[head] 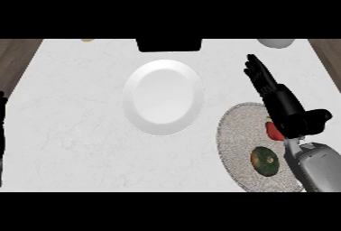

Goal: Pick the squash from the placemat and place it in the plate

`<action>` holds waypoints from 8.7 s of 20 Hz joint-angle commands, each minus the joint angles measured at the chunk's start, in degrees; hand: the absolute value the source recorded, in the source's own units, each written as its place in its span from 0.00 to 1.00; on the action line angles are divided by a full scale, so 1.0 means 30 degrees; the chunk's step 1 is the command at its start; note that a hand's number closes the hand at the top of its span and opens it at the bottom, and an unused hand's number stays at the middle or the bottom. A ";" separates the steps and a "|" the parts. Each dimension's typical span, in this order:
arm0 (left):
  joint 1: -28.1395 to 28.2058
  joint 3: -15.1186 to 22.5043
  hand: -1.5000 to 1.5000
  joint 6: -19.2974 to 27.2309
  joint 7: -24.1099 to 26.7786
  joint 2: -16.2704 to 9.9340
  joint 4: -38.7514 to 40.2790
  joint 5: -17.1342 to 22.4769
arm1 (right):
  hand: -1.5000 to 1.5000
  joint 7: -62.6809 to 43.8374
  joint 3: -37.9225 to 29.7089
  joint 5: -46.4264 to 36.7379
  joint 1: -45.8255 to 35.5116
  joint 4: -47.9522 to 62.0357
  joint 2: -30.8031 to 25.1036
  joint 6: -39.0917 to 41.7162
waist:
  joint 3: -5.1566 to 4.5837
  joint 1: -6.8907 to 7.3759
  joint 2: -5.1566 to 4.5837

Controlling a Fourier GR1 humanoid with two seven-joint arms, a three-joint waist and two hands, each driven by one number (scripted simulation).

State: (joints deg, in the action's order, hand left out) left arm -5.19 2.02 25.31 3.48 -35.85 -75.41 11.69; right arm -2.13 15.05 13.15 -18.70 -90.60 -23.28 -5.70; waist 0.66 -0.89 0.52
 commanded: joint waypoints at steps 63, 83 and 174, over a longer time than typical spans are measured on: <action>-0.2687 -0.0525 0.50 -0.7686 -0.3405 0.3349 -0.6148 0.0285 | 0.00 -0.4214 0.3650 -1.8444 0.6127 -0.2771 -0.5179 0.8195 | -0.0217 0.0360 -0.0153; -0.3934 -0.1668 0.50 -0.8926 -0.2674 0.4871 -0.4370 -0.1432 | 1.00 0.1240 0.1967 -2.2559 0.4535 0.2711 -0.2283 0.3960 | -0.0216 0.0259 -0.0178; -0.3552 -0.2384 0.50 -0.9877 -0.3782 0.6463 -0.6171 -0.2658 | 0.00 -0.0706 -0.0622 -0.4677 -1.0978 1.6472 0.7759 -1.6455 | -0.0209 0.0645 -0.0233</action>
State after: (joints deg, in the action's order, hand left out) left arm -17.02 -4.18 -4.40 -6.85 -16.05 -91.98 3.55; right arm -9.19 15.52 -3.54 -54.78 -39.31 -0.08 -54.16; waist 0.05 2.11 -0.51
